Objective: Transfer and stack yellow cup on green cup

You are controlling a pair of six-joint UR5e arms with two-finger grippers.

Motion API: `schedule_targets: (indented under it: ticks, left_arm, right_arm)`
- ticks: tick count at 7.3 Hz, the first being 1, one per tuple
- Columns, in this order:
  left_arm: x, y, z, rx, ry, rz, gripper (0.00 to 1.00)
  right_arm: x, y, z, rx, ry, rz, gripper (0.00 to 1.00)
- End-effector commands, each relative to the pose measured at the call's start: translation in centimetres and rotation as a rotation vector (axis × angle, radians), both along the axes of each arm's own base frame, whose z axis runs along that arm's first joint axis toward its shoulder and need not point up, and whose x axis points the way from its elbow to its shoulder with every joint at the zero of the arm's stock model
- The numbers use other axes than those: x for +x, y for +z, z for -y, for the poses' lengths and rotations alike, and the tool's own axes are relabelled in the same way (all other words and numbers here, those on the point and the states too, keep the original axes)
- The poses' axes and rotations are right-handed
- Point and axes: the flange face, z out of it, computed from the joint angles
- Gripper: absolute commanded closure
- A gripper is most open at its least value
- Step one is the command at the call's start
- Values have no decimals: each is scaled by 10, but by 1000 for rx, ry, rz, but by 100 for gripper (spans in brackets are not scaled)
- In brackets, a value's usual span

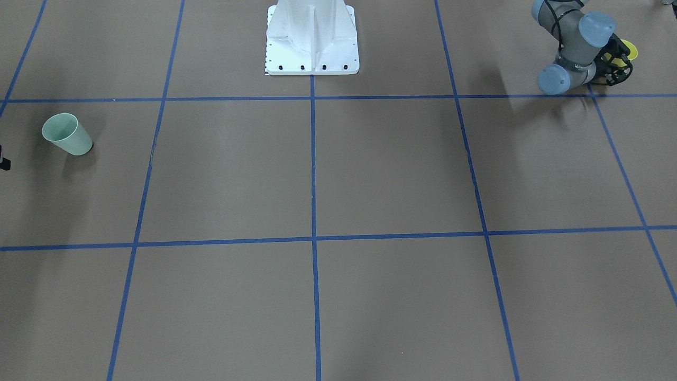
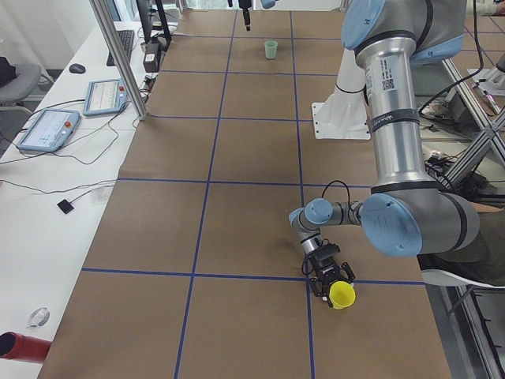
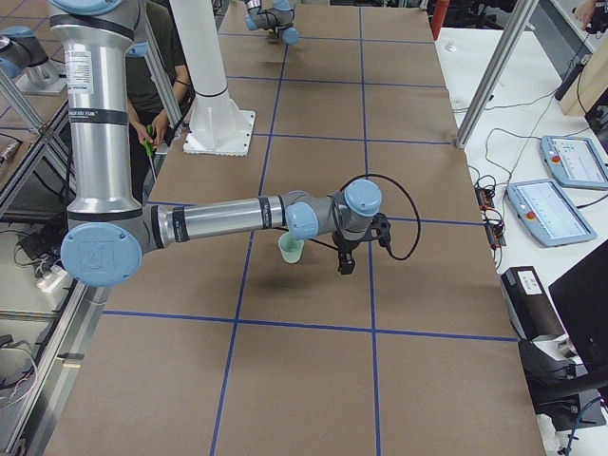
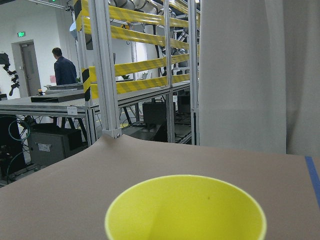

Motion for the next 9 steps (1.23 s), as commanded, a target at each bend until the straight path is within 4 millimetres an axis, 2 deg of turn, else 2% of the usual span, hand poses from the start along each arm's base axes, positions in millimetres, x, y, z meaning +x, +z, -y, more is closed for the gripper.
schedule_targets:
  ticks: [1, 2, 4, 6, 7, 8, 9]
  left_arm:
    - [-11, 6, -4, -4, 10, 16, 66]
    - [-28, 13, -9, -11, 17, 38, 69]
    - [-70, 28, -20, -56, 86, 59, 69]
    - [-83, 42, -12, -17, 215, 60, 68]
    - [-93, 58, -4, 36, 272, 72, 68]
    - [-110, 63, 16, 65, 325, 63, 68]
    - [-112, 53, 49, 64, 356, 13, 68]
  right_arm:
    - [0, -1, -1, -3, -2, 9, 0]
    - [-1, -3, -1, -3, -3, 18, 0]
    - [-1, -2, -1, -10, -1, 18, 0]
    - [-1, -3, -1, -18, 6, 21, 0]
    - [-2, -6, 1, -13, 6, 21, 0]
    - [-3, -9, 4, -8, 7, 23, 0]
    - [-4, -12, 10, -4, 7, 24, 0]
